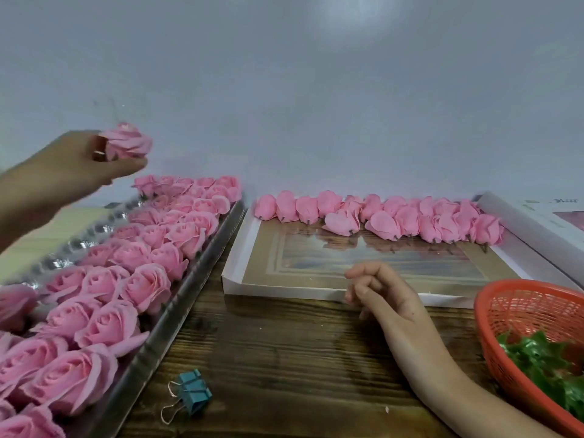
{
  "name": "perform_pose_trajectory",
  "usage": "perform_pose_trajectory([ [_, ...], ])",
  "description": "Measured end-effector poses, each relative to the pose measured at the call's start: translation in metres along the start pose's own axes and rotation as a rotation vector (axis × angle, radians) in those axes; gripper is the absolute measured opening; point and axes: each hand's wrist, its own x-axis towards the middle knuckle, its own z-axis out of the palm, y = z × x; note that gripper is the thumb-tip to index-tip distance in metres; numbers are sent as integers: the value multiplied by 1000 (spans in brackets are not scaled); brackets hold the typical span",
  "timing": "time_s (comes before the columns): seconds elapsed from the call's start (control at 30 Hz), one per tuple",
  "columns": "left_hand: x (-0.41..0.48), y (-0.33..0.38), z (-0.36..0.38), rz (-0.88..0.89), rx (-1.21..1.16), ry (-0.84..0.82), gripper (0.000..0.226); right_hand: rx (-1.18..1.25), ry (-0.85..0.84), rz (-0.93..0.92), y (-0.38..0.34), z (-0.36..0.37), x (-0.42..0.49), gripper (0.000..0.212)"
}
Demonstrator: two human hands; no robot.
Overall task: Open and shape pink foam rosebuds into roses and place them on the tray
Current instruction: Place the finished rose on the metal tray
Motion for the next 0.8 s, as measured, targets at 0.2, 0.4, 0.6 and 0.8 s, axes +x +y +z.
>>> perform_pose_trajectory([
  [0.2, 44, -65, 15, -251, 71, 29, 34, -24, -11, -20, 4, 0, 1, 15],
  [0.4, 51, -79, 43, -194, 192, 10, 31, -43, -22, -21, 3, -2, 1, 19],
  [0.6, 59, -97, 50, -181, 231, 45, 30, -13, -20, -23, 3, 0, 1, 16],
  [0.8, 57, -100, 58, -137, 357, 97, 24, -22, -15, -18, 5, 0, 3, 17],
])
